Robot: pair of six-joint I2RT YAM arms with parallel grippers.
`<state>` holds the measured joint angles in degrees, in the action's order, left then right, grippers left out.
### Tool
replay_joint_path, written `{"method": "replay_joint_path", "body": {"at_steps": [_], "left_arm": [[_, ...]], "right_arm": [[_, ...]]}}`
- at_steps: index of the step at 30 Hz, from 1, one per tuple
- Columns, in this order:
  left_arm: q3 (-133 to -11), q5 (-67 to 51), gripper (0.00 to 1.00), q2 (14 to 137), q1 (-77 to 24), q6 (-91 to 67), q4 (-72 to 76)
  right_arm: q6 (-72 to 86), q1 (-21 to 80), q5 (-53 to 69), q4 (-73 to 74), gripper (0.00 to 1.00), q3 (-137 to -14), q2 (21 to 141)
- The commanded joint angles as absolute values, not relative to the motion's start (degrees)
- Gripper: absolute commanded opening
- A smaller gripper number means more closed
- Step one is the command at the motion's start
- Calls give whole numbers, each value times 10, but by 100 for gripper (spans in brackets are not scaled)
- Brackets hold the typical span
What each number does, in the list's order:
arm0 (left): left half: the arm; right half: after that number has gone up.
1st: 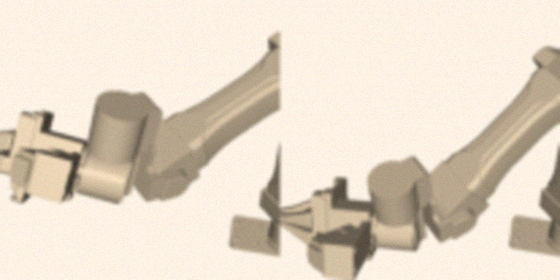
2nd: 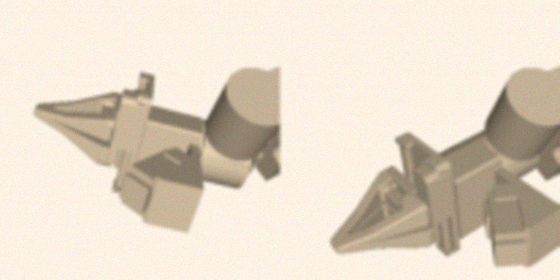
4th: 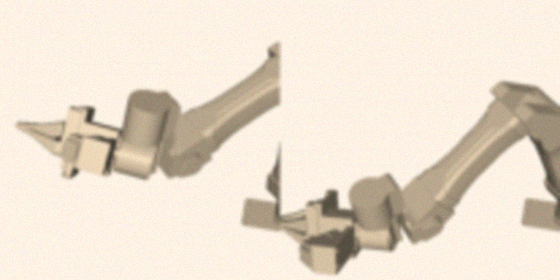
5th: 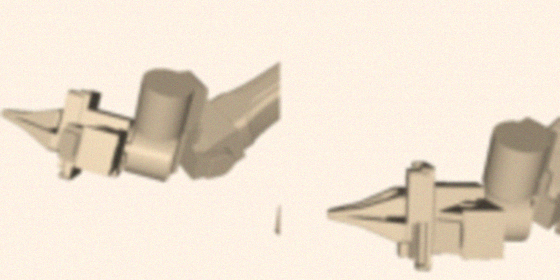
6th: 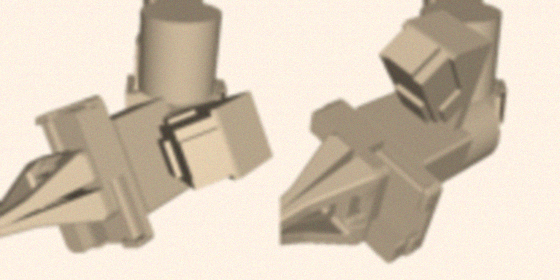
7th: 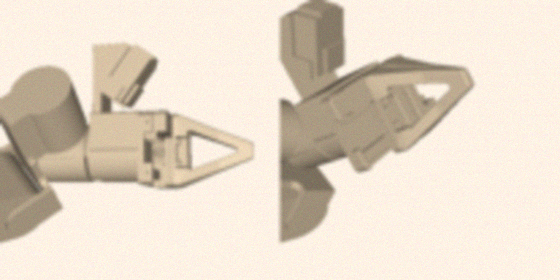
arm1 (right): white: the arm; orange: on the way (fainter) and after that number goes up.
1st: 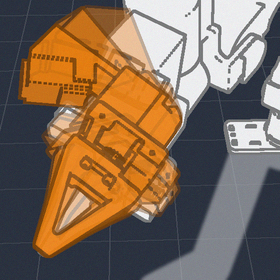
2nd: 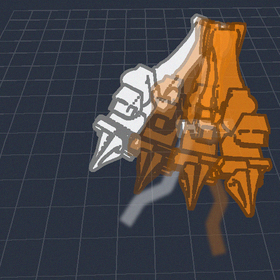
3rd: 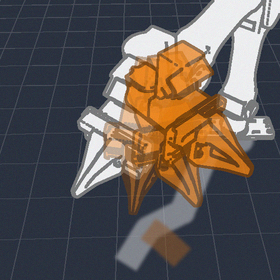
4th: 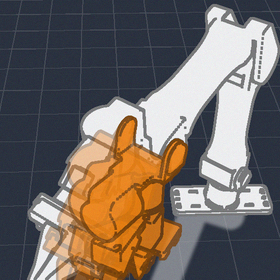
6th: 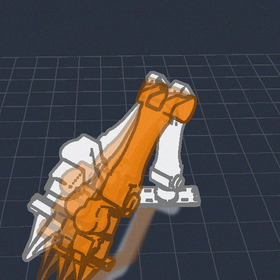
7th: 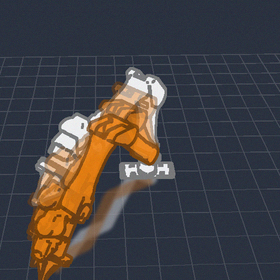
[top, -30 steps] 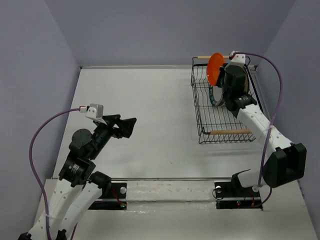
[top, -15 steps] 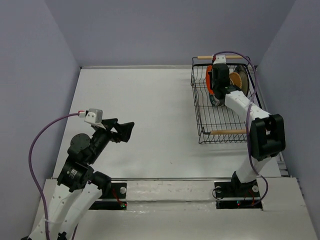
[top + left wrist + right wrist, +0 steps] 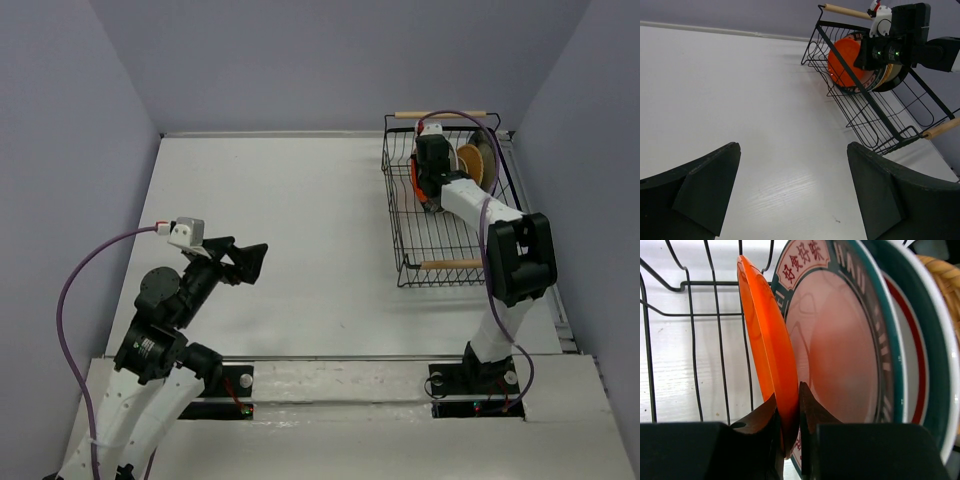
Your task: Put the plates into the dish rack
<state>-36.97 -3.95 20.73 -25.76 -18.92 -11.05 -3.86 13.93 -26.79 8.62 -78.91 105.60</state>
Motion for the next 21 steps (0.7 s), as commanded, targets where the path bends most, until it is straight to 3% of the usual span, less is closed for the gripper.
{"method": "replay_joint_path", "body": {"at_steps": [1,6,12,14,21], "left_arm": [[-364,-40,99,212,-253,-182,-97],[-364,-42,99,217,-250,-183,-96],[-363,-44,99,224,-247,-184,-96],[-362,-46,99,228,-247,-184,-94],[-361,-52,99,249,-244,-185,-94]], "right_arm": [[-11,137,-265,76,7,-790,1052],[11,137,-263,76,11,-777,1047],[38,137,-267,76,33,-759,1020],[42,137,-269,79,47,-753,1011],[63,137,-213,101,68,-762,943]]}}
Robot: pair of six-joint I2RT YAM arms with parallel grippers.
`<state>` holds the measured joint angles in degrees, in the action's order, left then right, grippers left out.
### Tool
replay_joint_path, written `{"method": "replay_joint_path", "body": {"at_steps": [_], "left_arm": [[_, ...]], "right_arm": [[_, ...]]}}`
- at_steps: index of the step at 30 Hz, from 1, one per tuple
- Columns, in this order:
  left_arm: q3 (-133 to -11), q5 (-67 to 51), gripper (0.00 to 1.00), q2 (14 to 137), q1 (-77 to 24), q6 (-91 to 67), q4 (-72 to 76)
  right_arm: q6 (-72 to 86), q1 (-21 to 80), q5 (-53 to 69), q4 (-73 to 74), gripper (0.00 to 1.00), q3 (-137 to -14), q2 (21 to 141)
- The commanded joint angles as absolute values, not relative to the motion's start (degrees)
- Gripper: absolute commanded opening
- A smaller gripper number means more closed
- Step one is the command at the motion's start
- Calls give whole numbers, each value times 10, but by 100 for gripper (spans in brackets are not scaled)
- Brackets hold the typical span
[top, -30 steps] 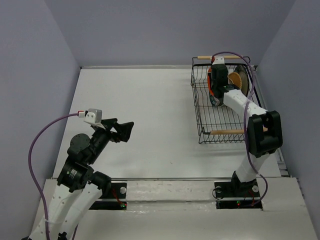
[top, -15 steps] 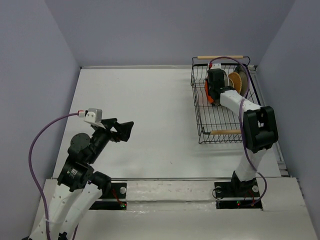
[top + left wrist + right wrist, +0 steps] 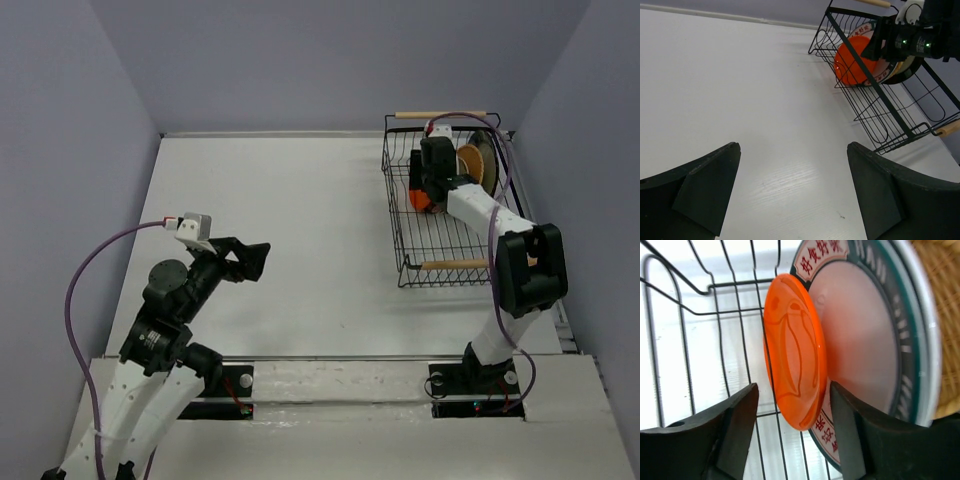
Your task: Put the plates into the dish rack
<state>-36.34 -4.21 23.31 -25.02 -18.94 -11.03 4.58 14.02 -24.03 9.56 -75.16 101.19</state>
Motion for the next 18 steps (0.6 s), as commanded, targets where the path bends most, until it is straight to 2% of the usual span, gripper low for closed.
{"method": "replay_joint_path", "body": {"at_steps": [1,6,11,12,13,14,18], "left_arm": [[-362,-51,99,251,-243,-185,-94],[-362,-54,99,260,-235,-185,-93],[-366,-58,99,265,-230,-185,-93],[-366,-58,99,266,-230,-185,-94],[-369,-57,99,267,-229,-182,-94],[-370,-60,99,269,-228,-181,-94],[-375,-63,99,272,-226,-177,-89]], "right_arm": [[67,137,-201,104,70,-764,923],[89,151,-126,111,78,-764,854],[119,172,-49,99,79,-737,761],[125,178,-33,77,74,-724,740],[137,178,-17,63,89,-710,696],[143,178,13,42,100,-684,674],[169,178,49,31,100,-647,572]]}}
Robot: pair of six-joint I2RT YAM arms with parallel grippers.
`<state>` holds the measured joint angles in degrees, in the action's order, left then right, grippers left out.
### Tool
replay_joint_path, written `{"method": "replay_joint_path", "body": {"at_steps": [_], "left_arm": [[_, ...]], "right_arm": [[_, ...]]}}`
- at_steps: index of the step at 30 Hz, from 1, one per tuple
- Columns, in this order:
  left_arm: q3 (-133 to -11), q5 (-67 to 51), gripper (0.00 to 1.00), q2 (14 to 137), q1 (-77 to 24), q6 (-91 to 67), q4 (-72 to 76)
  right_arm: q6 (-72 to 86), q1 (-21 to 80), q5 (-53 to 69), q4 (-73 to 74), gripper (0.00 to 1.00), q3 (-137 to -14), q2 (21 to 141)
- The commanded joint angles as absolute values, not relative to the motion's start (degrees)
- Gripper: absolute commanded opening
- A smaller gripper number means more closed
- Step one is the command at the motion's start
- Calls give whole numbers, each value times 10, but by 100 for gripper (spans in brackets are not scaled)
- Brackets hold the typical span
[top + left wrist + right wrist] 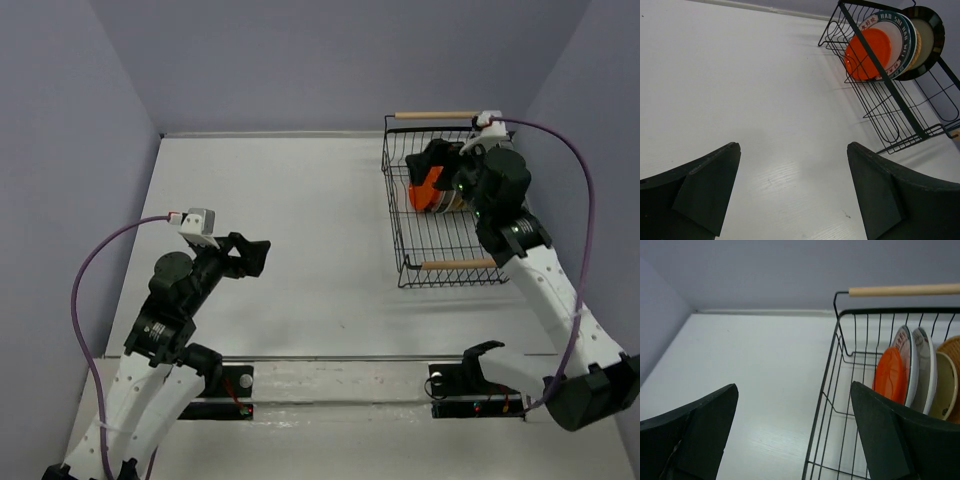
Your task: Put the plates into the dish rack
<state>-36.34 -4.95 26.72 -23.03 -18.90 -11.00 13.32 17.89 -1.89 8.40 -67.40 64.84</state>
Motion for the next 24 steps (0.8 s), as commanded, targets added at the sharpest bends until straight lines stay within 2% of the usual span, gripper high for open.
{"method": "replay_joint_path", "body": {"at_steps": [1,5,12,24], "left_arm": [[-375,-66,99,272,-226,-177,-86],[-383,-80,99,265,-225,-179,-68],[-445,-103,99,251,-225,-174,1],[-428,-75,99,220,-225,-163,38]], "right_arm": [[177,178,61,26,100,-638,550],[197,178,164,-25,100,-591,434],[208,178,204,-45,100,-527,332],[217,178,189,-43,100,-497,319]]}}
